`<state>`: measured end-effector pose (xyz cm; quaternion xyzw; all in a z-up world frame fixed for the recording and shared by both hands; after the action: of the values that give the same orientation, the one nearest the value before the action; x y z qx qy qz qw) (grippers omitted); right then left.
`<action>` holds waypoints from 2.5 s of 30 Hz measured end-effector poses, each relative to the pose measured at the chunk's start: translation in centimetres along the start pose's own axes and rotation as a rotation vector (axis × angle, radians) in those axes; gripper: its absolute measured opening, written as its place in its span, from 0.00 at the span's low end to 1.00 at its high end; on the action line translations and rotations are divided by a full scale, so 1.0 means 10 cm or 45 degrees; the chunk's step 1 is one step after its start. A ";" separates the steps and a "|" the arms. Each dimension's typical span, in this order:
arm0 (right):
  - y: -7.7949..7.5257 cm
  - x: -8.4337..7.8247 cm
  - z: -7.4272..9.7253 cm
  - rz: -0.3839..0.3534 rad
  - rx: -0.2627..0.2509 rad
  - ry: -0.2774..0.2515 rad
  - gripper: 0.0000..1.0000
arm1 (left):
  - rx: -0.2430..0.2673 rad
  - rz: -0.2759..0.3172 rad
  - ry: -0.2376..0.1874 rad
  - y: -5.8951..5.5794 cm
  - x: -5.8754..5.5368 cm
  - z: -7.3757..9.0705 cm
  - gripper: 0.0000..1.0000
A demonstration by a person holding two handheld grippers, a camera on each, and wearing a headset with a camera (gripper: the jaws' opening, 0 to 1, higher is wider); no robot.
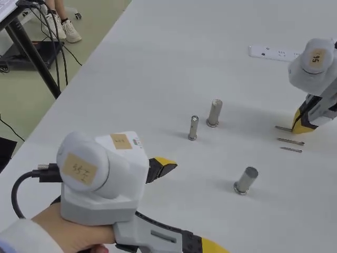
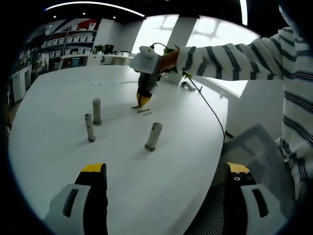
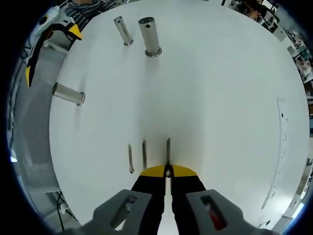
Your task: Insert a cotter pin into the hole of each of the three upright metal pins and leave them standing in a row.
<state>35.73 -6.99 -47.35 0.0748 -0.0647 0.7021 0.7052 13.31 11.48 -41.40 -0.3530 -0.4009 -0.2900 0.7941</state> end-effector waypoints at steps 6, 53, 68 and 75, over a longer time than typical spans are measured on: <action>0.03 0.01 0.01 -0.011 -0.012 -0.013 0.00 | 0.005 0.002 -0.005 0.00 0.00 0.00 0.99; 0.27 0.09 0.47 0.127 -0.170 -0.087 0.00 | 0.047 -0.001 -0.031 0.03 0.05 0.05 0.96; 0.56 0.24 0.74 0.246 -0.241 -0.143 0.00 | -0.006 -0.009 0.015 -0.04 0.00 -0.03 0.94; 0.66 0.33 0.82 0.295 -0.295 -0.189 0.00 | -0.016 0.006 -0.020 -0.02 0.11 -0.07 0.92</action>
<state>29.30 -5.33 -38.54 0.0367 -0.2052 0.7589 0.6169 14.00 10.65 -40.73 -0.3611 -0.4043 -0.2878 0.7895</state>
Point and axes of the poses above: the centre of the closed fingertips' face, and the gripper's own axes: z roughly backward along the fingers, y roughly to its left, x roughly out of its top, the point moved 3 cm from there along z, roughly backward along the fingers, and after that the axes turned 5 degrees about -y, right-handed, at the moved point
